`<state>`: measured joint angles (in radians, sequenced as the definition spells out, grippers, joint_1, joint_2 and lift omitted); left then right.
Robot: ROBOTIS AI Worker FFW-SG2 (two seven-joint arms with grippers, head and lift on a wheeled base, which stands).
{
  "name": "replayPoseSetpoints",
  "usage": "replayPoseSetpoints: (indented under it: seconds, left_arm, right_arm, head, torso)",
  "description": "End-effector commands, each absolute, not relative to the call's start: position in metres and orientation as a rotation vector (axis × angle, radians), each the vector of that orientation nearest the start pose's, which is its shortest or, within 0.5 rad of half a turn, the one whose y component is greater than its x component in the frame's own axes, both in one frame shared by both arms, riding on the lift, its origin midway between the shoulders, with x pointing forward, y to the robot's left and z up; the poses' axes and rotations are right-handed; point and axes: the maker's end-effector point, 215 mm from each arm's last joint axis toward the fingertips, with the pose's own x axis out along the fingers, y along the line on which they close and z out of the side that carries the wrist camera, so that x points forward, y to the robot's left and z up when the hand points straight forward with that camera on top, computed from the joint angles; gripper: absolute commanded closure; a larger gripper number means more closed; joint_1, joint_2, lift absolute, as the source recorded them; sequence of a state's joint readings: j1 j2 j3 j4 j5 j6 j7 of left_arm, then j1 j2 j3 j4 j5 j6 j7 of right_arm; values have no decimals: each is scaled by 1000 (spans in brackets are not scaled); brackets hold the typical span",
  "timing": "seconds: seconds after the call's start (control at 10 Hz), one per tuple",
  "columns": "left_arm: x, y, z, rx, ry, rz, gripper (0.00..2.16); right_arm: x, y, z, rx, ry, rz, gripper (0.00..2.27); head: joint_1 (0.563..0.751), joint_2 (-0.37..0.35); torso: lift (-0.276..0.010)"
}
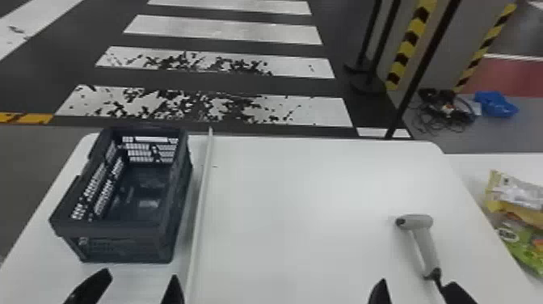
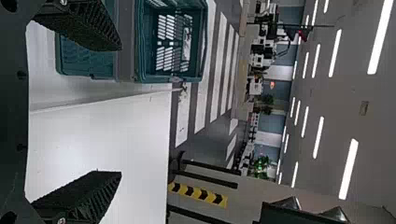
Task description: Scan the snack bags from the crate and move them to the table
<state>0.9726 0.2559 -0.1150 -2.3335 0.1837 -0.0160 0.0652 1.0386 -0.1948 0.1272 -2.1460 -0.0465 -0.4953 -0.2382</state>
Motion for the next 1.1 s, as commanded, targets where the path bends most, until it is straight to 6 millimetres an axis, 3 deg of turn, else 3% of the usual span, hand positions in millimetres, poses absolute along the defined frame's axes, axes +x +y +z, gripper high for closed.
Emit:
replayPoseSetpoints:
  seconds: [0.0, 1.0]
  left_arm:
    - [301, 176, -361, -92, 231, -181, 39]
    - [300, 176, -361, -92, 232, -180, 39]
  right_arm:
    - [266, -219, -331, 59, -16, -28, 83]
    - [260, -219, -322, 62, -47, -24, 80]
  head:
    - [695, -93]
    - [695, -91]
  torso:
    - [-95]
    - [-95]
